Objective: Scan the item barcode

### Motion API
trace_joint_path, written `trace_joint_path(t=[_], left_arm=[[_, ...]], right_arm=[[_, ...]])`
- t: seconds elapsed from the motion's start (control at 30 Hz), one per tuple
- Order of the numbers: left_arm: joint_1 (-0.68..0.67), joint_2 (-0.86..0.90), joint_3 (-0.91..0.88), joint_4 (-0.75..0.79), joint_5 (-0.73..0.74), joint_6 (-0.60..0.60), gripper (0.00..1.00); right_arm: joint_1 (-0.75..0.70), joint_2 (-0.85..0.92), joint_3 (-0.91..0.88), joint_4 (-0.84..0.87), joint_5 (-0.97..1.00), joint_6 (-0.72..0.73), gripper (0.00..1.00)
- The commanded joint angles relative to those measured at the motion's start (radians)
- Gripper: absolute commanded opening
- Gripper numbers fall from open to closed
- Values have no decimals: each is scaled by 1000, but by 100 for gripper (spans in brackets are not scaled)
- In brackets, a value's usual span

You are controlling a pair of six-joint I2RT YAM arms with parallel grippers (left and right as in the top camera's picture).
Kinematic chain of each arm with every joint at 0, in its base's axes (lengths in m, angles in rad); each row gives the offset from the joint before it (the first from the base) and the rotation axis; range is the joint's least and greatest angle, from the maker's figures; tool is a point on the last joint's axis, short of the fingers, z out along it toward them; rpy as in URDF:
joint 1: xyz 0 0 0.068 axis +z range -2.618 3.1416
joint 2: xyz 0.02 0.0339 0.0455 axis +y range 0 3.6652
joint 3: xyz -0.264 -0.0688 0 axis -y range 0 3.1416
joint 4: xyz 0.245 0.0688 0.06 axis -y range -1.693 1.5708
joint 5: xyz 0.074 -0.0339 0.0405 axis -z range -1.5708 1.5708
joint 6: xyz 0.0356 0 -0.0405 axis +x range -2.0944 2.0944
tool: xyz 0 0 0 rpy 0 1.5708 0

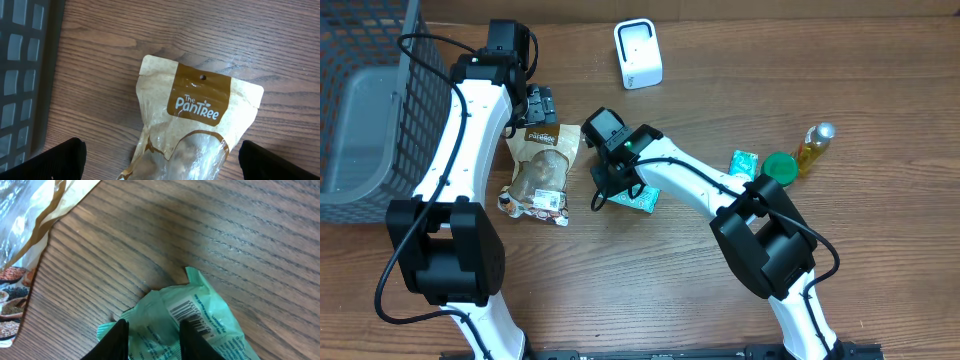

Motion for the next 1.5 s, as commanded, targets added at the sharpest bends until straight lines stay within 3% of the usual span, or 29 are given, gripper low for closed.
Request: trace_joint_path(t=[0.0,0.27,0.33,0.37,0.53,0.67,0.9,1.13,1.47], left_arm=[[-7,-4,12,2,-13,0,100],[-7,-4,12,2,-13,0,100],[-7,-4,12,2,-13,0,100],[-7,-4,12,2,-13,0,100],[-7,-4,12,2,-13,0,100],[-7,-4,12,2,-13,0,100],[-7,-4,12,2,-13,0,100],[-7,-4,12,2,-13,0,99],[-7,-4,12,2,-13,0,100]], right_arm=[[11,13,-27,-2,8,-24,32],[6,-27,106,-32,-16,11,42],[2,-40,132,-46,-16,19,63],[-1,-45,139,-55,-16,34,66],[-31,-50,148,-157,-16,175,71],[-63,-50,148,-255,-6,277,83],[-129,-50,148,-382,-22,489,85],[-143,-50,134,-459,-55,524,88],[-140,-50,70,-402,-57,565,100]])
